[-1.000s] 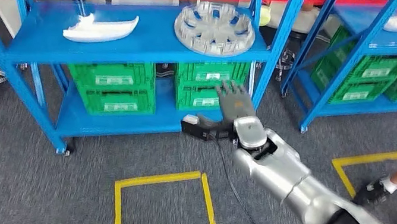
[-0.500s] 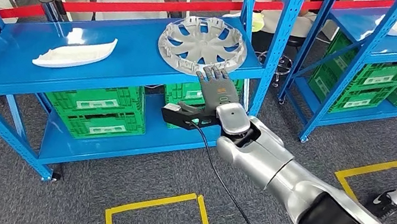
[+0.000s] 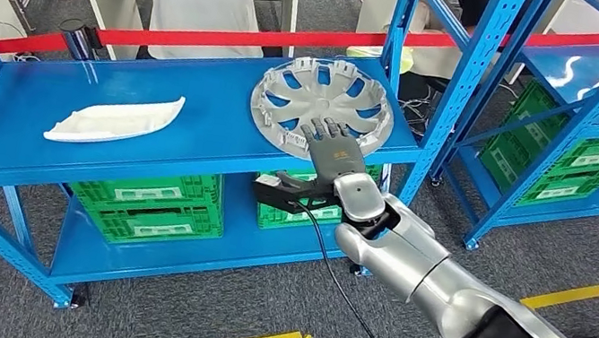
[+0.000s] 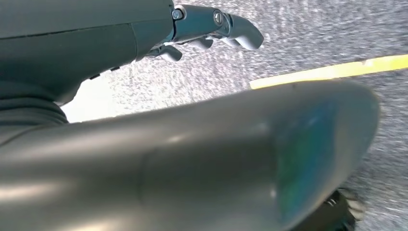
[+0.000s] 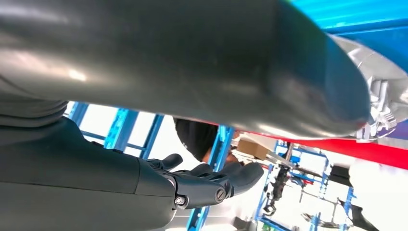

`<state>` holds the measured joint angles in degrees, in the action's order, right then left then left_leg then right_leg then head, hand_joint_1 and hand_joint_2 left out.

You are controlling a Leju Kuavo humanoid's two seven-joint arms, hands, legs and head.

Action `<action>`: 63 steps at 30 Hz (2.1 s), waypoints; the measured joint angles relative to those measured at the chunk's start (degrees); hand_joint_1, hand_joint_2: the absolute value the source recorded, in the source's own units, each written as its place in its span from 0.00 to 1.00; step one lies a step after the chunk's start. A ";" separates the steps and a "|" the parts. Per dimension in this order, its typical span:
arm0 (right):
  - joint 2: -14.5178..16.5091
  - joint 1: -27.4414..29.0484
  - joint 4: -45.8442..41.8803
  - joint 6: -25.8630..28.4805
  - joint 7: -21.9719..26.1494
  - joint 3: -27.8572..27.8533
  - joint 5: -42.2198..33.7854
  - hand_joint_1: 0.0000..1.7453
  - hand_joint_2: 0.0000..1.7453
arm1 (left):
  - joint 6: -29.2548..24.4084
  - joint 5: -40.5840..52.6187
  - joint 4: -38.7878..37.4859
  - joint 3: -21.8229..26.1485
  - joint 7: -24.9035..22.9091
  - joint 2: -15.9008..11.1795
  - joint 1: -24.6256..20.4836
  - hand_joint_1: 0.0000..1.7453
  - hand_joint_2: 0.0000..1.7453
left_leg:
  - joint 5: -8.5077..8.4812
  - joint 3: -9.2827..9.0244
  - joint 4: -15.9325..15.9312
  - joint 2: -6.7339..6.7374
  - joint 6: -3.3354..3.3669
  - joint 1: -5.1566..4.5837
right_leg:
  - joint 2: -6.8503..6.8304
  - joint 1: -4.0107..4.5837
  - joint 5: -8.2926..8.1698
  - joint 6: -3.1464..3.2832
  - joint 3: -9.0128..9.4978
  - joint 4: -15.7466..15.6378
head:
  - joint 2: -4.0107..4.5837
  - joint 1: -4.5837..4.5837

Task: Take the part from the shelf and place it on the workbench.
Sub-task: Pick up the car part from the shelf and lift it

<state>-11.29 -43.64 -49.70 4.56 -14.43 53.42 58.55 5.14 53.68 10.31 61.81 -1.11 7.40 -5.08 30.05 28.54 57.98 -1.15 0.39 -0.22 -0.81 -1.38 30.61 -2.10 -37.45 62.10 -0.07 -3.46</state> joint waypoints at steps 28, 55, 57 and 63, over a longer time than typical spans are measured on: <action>-3.30 9.07 -7.55 -1.52 0.70 -4.85 -1.11 0.00 0.00 | -0.39 0.37 -0.02 0.52 0.41 0.00 -0.08 0.00 0.00 | -5.03 7.57 1.36 -0.11 1.15 -0.16 | 1.15 0.92 2.86 0.88 -0.73 8.95 | -0.01 0.34; -3.64 12.95 -8.97 -6.32 -0.82 -8.93 -6.69 0.00 1.00 | -0.57 0.70 -0.02 0.54 0.61 0.03 -0.34 0.00 0.00 | -2.80 4.71 0.49 -0.19 -0.40 -0.41 | 1.42 1.45 -2.94 3.03 3.44 -3.07 | 0.00 0.60; -3.63 13.13 -8.97 -6.54 -0.81 -8.99 -7.00 0.00 1.00 | -0.63 0.70 -0.02 0.56 0.61 0.02 -0.32 0.00 0.00 | -2.80 4.70 0.49 -0.19 -0.40 -0.42 | 1.42 1.44 -2.95 3.03 3.48 -3.11 | 0.00 0.60; -3.21 13.31 -8.93 -6.78 -0.72 -9.01 -8.21 0.48 1.00 | -0.66 0.74 -0.02 0.57 0.62 0.01 -0.33 0.00 0.00 | -2.74 4.53 0.49 -0.20 -0.31 -0.42 | 1.40 1.45 -2.93 3.00 3.69 -3.18 | 0.00 0.60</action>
<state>-14.50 -30.33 -58.63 -2.22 -15.16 44.41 50.34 4.48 54.42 10.29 62.38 -0.49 7.41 -5.41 27.31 33.07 58.47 -1.35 0.08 -0.64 0.59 0.07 27.68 0.90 -33.75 58.92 -0.07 -2.86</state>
